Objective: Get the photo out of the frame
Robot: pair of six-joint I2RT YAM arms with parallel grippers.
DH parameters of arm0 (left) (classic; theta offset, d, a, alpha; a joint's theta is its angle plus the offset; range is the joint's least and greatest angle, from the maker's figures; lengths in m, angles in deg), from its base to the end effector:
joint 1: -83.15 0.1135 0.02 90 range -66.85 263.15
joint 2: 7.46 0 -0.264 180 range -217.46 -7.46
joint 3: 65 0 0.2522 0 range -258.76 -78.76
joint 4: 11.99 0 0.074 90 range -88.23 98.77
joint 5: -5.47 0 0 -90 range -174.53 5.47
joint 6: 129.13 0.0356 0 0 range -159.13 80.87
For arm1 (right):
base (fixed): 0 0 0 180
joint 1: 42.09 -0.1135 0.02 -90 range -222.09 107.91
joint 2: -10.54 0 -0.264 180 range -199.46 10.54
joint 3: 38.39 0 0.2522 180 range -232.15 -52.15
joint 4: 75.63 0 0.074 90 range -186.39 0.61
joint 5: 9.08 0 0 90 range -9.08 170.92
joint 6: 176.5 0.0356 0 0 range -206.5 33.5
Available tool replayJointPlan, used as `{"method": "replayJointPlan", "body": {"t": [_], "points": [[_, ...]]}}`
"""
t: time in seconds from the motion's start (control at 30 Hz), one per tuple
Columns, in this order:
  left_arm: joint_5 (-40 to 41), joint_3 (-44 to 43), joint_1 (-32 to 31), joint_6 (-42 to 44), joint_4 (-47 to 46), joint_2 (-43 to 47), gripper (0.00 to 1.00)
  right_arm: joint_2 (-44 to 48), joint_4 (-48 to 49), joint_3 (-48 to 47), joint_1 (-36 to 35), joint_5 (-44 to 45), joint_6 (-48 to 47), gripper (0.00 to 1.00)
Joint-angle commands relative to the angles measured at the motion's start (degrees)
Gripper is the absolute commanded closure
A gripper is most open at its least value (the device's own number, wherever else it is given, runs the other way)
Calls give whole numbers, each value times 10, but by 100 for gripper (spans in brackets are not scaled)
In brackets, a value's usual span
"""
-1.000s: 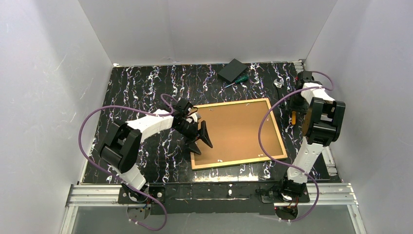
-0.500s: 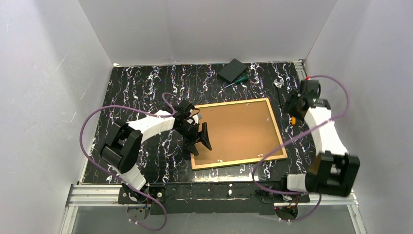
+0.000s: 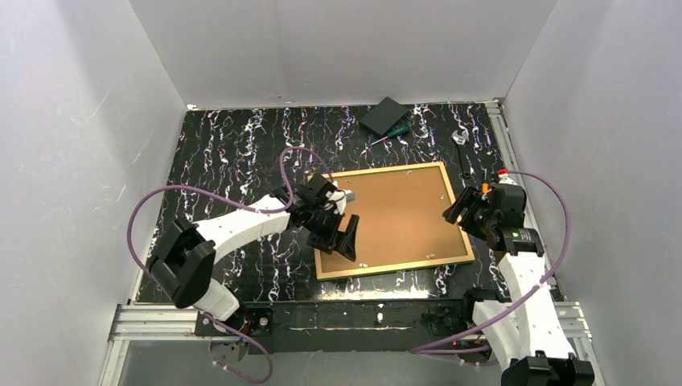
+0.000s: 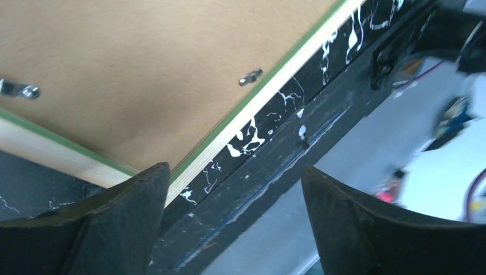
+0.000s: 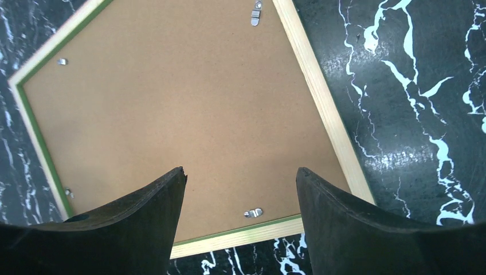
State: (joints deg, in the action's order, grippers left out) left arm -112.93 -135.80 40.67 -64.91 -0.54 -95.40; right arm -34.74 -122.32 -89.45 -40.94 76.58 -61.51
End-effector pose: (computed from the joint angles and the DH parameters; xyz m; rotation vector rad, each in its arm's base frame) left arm 0.2423 -0.2448 0.2526 0.6531 2.1501 -1.2059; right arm 0.1679 -0.0007 0.2548 0.4815 2.2499 0.3023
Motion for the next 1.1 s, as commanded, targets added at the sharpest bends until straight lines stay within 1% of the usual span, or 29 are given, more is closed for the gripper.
{"method": "replayJointPlan", "body": {"t": [0.0, 0.1, 0.2, 0.3, 0.43, 0.57, 0.73, 0.8, 0.97, 1.03, 1.07], "points": [[65, 9, -86, 110, 27, 44, 12, 39, -1, 6, 3, 10, 55, 22], [136, 11, -159, 190, -17, 41, 9, 37, -21, 3, 6, 28, 73, 23], [153, -21, -197, 239, -27, 0, 9, 33, -64, -16, 11, 48, 107, 24], [141, -54, -217, 255, -38, -47, 11, 43, -115, -44, 13, 91, 147, 24], [135, -89, -240, 285, -62, -98, 13, 76, -170, -82, 15, 160, 165, 25], [138, -115, -258, 297, -80, -148, 15, 95, -213, -116, 17, 205, 166, 28], [155, -120, -265, 314, -116, -183, 19, 79, -241, -146, 21, 252, 143, 29], [164, -121, -266, 327, -121, -190, 20, 67, -242, -146, 25, 246, 136, 29], [189, -108, -272, 338, -146, -197, 23, 56, -223, -132, 33, 199, 143, 29], [217, -98, -283, 354, -165, -198, 27, 54, -215, -124, 36, 178, 147, 29], [238, -97, -291, 369, -171, -200, 30, 50, -209, -120, 38, 167, 149, 29]]}}
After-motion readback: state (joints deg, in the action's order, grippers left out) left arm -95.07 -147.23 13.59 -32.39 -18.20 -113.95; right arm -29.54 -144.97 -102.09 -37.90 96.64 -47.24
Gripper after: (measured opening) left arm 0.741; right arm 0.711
